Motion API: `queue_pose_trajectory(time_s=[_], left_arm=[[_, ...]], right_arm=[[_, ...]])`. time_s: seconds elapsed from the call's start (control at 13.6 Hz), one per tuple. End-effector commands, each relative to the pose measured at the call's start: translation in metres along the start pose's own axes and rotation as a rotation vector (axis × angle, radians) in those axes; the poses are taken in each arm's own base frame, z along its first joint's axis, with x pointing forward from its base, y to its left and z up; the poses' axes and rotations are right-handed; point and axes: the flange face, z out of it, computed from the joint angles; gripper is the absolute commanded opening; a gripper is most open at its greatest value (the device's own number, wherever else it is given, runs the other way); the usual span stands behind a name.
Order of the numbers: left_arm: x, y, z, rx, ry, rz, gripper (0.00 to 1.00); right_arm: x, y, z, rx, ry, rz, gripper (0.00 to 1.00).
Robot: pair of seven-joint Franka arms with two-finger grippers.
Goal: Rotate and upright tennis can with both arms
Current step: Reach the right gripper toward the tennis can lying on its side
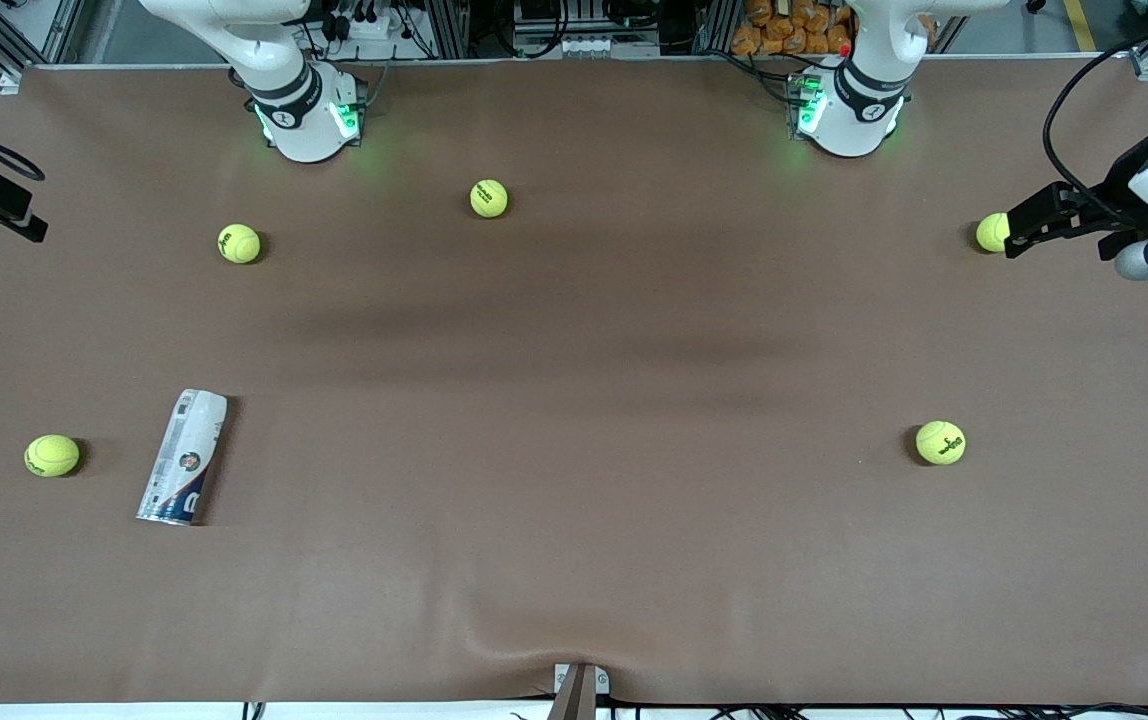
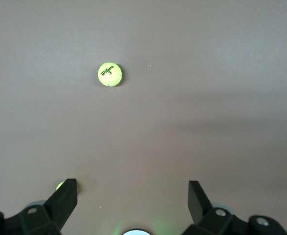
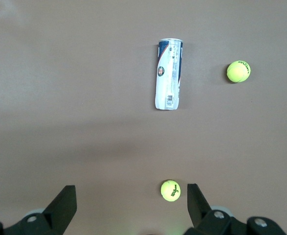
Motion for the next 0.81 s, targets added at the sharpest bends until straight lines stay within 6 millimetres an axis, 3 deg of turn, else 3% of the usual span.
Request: queue_pose_trajectory(time_s=[0.0,0.29,0.37,0.59,0.74], left_arm=[[0.001,-0.001,-0.003,-0.006,0.010,0.007,1.00],[0.003,-0.001,0.000,-0.010,0.003,0.006,1.00],[0.003,-0.001,0.001,-0.010,0.002,0.004,1.00],[0.002,-0.001,-0.001,-0.009,0.007,-0.006,1.00],[0.002,-0.001,-0.002,-0.008,0.007,-0.008,1.00]], right_arm=[[-0.004,0.000,-0.004,0.000,0.008,-0.009,1.00],[0.000,0.003,0.006,0.000,-0.011,-0.002,1.00],[0.006,0.006,0.019,0.000,-0.034,0.005,1.00],[0.048,0.015,0.090,-0.010,-0.092,0.021,1.00],[0.084,0.042,0.157,-0.010,-0.139,0.065,1.00]])
